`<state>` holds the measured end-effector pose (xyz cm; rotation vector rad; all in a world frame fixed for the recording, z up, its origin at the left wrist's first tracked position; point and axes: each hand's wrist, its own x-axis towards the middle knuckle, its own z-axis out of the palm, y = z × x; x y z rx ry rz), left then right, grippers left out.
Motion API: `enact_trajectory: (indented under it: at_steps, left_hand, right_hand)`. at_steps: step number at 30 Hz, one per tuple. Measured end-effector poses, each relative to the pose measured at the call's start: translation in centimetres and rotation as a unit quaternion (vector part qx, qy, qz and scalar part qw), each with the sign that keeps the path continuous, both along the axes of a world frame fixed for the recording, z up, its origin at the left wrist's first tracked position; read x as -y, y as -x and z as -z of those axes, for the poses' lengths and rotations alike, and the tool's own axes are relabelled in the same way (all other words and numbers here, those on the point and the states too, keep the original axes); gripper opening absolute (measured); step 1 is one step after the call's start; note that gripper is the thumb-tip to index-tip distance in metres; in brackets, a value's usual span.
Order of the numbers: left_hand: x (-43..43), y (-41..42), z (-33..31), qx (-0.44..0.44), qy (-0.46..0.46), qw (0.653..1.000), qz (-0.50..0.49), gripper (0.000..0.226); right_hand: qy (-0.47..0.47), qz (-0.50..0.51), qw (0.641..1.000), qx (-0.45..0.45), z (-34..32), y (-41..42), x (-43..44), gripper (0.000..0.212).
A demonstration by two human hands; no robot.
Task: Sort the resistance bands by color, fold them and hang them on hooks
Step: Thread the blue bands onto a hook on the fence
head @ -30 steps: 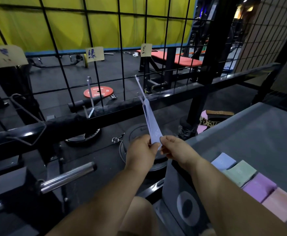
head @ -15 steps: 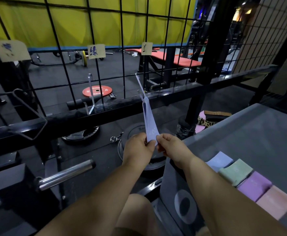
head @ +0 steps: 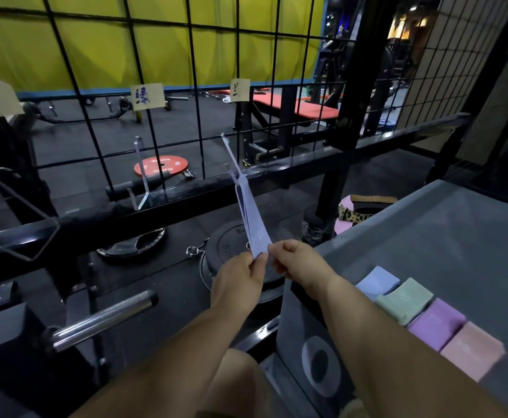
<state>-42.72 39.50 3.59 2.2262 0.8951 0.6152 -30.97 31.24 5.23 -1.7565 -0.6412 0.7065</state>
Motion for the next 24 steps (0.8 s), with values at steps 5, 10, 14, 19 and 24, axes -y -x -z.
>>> enact_trajectory:
  at_steps: [5, 10, 14, 19, 24]
  left_hand:
    - [1.3, -0.5, 0.7, 0.048, 0.131, 0.990, 0.028, 0.041]
    - [2.7, -1.7, 1.6, 0.009, 0.139, 0.988, 0.066, 0.038]
    - [3.8, -4.6, 2.3, -0.064, 0.064, 0.983, 0.162, 0.034]
    - [6.1, -8.5, 3.1, -0.145, 0.030, 0.965, 0.218, 0.025]
    - [7.8, -10.8, 3.9, -0.220, 0.004, 0.940, 0.261, 0.031]
  right_hand:
    - [-0.008, 0.057, 0.998, 0.014, 0.0, -1.1, 2.4, 0.016]
    - [0.203, 0.046, 0.944, 0.255, 0.0, -5.1, 6.4, 0.030]
    - [0.362, 0.016, 0.890, 0.277, -0.4, -7.1, 8.5, 0.028]
    - [0.532, -0.028, 0.804, 0.263, 0.5, -8.2, 9.7, 0.023]
    - [0.546, -0.001, 0.790, 0.277, 2.0, -8.3, 11.0, 0.033]
